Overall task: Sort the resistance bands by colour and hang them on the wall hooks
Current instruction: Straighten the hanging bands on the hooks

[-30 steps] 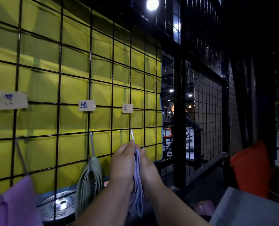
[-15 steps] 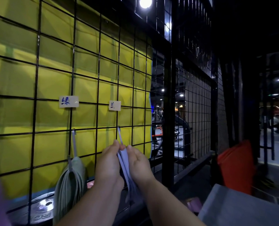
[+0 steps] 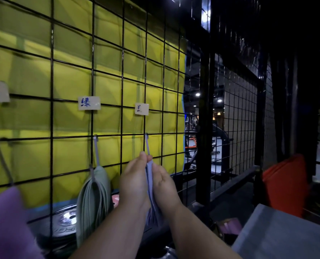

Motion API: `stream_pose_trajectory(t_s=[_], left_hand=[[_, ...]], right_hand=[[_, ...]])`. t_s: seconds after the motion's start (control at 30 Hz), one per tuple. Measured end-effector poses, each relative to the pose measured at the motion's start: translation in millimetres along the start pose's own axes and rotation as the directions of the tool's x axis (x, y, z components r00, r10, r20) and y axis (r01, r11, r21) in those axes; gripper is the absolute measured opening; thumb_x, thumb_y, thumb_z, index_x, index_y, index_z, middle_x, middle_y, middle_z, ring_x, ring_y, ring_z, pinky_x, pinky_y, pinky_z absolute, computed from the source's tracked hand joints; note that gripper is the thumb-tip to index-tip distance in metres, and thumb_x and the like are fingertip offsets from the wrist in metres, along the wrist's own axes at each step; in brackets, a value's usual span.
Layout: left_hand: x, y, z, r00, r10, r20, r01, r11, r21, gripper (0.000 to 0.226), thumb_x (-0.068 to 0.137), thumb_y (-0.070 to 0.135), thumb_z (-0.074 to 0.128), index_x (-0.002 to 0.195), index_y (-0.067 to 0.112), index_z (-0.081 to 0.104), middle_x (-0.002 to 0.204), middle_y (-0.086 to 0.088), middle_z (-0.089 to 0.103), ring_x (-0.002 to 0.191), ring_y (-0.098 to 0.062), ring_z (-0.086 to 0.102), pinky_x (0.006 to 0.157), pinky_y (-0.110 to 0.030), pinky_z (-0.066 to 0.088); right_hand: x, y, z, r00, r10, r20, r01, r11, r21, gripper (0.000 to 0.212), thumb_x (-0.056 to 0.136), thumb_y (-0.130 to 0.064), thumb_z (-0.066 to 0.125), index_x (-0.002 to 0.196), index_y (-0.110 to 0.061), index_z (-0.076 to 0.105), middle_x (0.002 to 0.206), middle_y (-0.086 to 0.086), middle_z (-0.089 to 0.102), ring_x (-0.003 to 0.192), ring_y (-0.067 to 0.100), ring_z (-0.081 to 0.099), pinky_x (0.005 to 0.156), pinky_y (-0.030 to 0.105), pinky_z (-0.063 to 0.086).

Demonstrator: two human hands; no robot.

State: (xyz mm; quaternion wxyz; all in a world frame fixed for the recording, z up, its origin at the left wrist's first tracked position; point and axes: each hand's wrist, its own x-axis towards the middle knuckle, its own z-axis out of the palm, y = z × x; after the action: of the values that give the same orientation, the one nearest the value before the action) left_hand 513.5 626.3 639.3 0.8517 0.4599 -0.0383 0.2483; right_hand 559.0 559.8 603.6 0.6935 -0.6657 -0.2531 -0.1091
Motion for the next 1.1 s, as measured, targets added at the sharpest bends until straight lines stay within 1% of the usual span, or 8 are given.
stream_pose_trajectory(t_s=[0.1, 0.23, 0.33, 0.43, 0.6, 0.7, 0.83, 1.1], left_hand=[[-2.7, -2.9, -2.0, 0.997, 0.071, -0.007, -0.07, 0.993, 0.09, 0.025, 0.089, 0.04, 0.061, 0.094, 0.016, 0.069, 0.095, -0.007, 0.071, 0.092, -0.025, 0.068, 0.09, -0.044, 0.053], [-7.1, -12.8, -7.1, 0.976, 0.21, 0.055, -0.217, 0.929, 0.301, 0.032, 0.087, 0.032, 0.064, 0.117, 0.027, 0.053, 0.11, 0.014, 0.059, 0.102, -0.003, 0.057, 0.084, -0.021, 0.046], [-8.6, -32.6, -16.2, 0.958, 0.281, 0.062, -0.269, 0.796, 0.543, 0.041, 0.089, 0.035, 0.06, 0.125, 0.022, 0.046, 0.115, 0.003, 0.054, 0.099, -0.013, 0.057, 0.077, -0.028, 0.046], [-11.9, -48.4, -23.9, 0.929, 0.357, 0.095, -0.329, 0.684, 0.651, 0.02, 0.093, 0.037, 0.049, 0.11, 0.026, 0.05, 0.106, 0.001, 0.054, 0.093, -0.016, 0.056, 0.077, -0.034, 0.048], [-20.4, -57.3, -29.9, 0.921, 0.382, 0.072, -0.31, 0.61, 0.729, 0.023, 0.094, 0.043, 0.047, 0.08, 0.026, 0.04, 0.078, 0.003, 0.045, 0.074, -0.021, 0.049, 0.061, -0.033, 0.038], [-28.3, -67.3, -32.4, 0.931, 0.365, 0.032, -0.26, 0.598, 0.758, 0.023, 0.091, 0.049, 0.048, 0.085, 0.027, 0.045, 0.085, 0.005, 0.052, 0.08, -0.018, 0.053, 0.067, -0.035, 0.044], [-40.8, -81.5, -35.3, 0.937, 0.35, 0.002, -0.235, 0.625, 0.744, 0.021, 0.091, 0.051, 0.045, 0.096, 0.031, 0.047, 0.093, 0.008, 0.053, 0.088, -0.016, 0.053, 0.072, -0.034, 0.043], [-50.6, -92.2, -39.5, 0.929, 0.367, -0.044, -0.213, 0.629, 0.748, 0.028, 0.088, 0.052, 0.045, 0.089, 0.025, 0.046, 0.089, 0.004, 0.049, 0.087, -0.019, 0.049, 0.072, -0.034, 0.041]], right_hand=[[-1.8, 2.0, -1.1, 1.0, -0.005, 0.017, 0.005, 1.0, -0.031, 0.04, 0.1, -0.046, 0.037, 0.104, -0.017, 0.063, 0.094, 0.003, 0.069, 0.087, 0.011, 0.066, 0.073, 0.025, 0.052], [-1.8, 4.5, -1.1, 0.998, 0.01, 0.069, -0.009, 1.0, -0.015, 0.048, 0.096, -0.059, 0.035, 0.112, -0.026, 0.065, 0.107, 0.002, 0.071, 0.104, 0.016, 0.066, 0.093, 0.04, 0.051], [-9.9, 6.1, -2.5, 0.991, 0.05, 0.121, -0.053, 0.998, 0.021, 0.043, 0.095, -0.05, 0.04, 0.115, -0.022, 0.065, 0.109, 0.011, 0.07, 0.105, 0.026, 0.065, 0.091, 0.043, 0.05], [-18.4, 17.9, -8.5, 0.985, 0.083, 0.154, -0.08, 0.996, -0.025, 0.043, 0.094, -0.054, 0.042, 0.116, -0.025, 0.064, 0.11, 0.01, 0.069, 0.105, 0.024, 0.065, 0.094, 0.047, 0.051], [-33.5, 26.3, -20.4, 0.987, 0.078, 0.142, -0.064, 0.993, -0.103, 0.039, 0.103, -0.038, 0.029, 0.11, -0.027, 0.066, 0.101, -0.007, 0.072, 0.095, -0.001, 0.065, 0.076, 0.013, 0.049], [-36.7, 32.8, -24.3, 0.989, 0.106, 0.104, -0.089, 0.984, -0.156, 0.042, 0.102, -0.042, 0.028, 0.105, -0.029, 0.068, 0.099, -0.005, 0.072, 0.094, 0.003, 0.066, 0.079, 0.017, 0.05], [-40.1, 40.7, -29.8, 0.992, 0.103, 0.072, -0.088, 0.979, -0.182, 0.034, 0.104, -0.037, 0.025, 0.092, -0.041, 0.057, 0.085, -0.016, 0.063, 0.073, -0.015, 0.059, 0.063, 0.001, 0.041], [-47.0, 63.6, -23.9, 0.993, 0.109, 0.056, -0.096, 0.976, -0.197, 0.032, 0.105, -0.031, 0.03, 0.105, -0.025, 0.061, 0.094, -0.007, 0.065, 0.075, -0.013, 0.06, 0.064, 0.004, 0.042]])
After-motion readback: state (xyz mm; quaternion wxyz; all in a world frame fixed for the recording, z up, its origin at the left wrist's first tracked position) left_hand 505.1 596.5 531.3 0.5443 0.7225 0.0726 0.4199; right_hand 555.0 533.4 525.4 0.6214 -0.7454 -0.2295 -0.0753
